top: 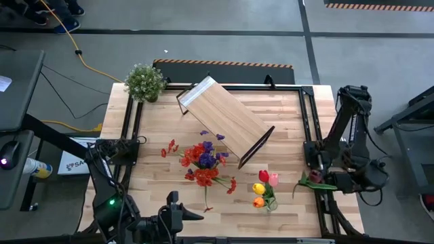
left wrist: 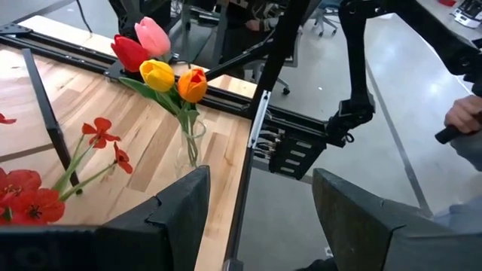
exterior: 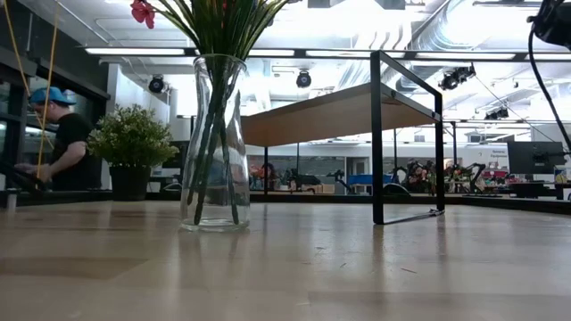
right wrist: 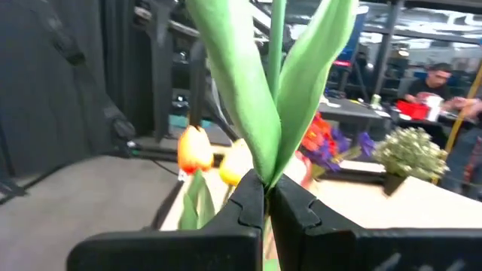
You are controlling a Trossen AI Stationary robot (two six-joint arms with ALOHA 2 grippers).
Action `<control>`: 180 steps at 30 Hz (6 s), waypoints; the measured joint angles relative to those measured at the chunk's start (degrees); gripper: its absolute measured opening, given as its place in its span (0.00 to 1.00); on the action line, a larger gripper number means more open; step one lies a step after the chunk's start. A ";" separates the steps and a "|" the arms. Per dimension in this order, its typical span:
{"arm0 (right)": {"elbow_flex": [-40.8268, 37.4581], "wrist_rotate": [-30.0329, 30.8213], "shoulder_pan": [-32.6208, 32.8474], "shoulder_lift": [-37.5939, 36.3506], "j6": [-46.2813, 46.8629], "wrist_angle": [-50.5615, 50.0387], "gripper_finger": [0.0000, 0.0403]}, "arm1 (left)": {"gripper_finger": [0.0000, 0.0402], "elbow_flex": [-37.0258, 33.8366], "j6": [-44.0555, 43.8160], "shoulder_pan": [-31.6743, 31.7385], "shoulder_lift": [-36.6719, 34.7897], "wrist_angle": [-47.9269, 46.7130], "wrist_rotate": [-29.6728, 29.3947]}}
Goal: Pick and place flowers into a vace then onto a shelf
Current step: Put the dark red tulip into the right transparent vase
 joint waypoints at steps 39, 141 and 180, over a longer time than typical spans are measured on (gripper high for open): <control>0.00 -14.87 -7.94 10.38 -12.97 30.17 0.00 | 0.66 -0.01 0.20 0.02 0.00 -0.04 0.15; 0.00 0.87 -6.36 20.28 37.42 -12.06 0.13 | 0.66 -0.01 0.17 0.15 0.00 0.24 1.15; 0.00 -6.63 -6.43 20.26 37.76 -13.76 0.39 | 0.66 -0.01 0.18 0.14 0.00 0.00 1.97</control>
